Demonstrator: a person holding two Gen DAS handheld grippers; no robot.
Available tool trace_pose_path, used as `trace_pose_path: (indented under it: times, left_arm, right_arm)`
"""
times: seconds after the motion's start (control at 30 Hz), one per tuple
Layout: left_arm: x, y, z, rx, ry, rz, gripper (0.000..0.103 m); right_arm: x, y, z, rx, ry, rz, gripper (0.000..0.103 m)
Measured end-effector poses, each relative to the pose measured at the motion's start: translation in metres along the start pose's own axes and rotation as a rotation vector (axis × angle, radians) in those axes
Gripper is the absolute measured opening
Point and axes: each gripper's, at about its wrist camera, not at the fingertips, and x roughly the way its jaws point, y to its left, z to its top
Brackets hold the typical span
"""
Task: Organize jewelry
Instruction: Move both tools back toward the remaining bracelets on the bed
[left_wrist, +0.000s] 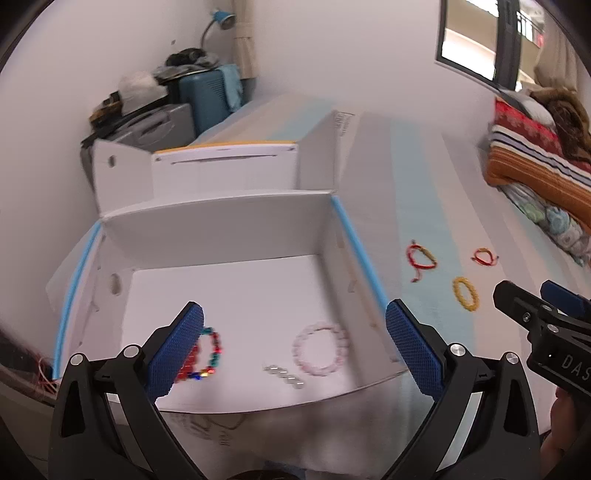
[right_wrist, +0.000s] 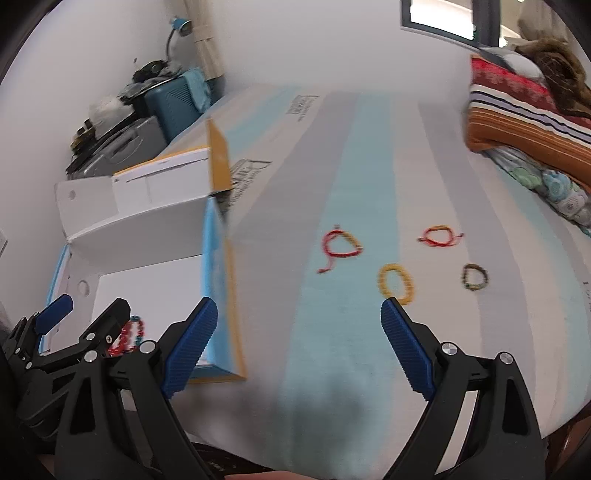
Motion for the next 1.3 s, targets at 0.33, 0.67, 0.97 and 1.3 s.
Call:
trace_pose_path:
  times: [0.33, 0.67, 0.97, 1.3]
  left_arm:
    - [0.018, -0.094, 0.004, 0.100, 0.017, -0.066, 0.097]
    - [0.054, -0.163, 0.005, 0.153, 0.051, -0.119, 0.097]
    - [0.117, -0.212, -0.001, 0.191, 0.128, -0.131, 0.097]
    - [0.182, -0.249, -0.004, 0.232, 0.187, -0.132, 0.097]
  right_arm:
    - [0.001, -0.094, 0.004, 0.093, -0.014, -0.071, 0.086]
    - [0.027, -0.171, 0.006, 0.154, 0.012, -0.139, 0.086]
    - [0.077, -0.234, 0.000, 0.228, 0.058, -0.158, 0.086]
    - [0.132, -0.277, 0.001, 0.276, 0.116, -0.155, 0.086]
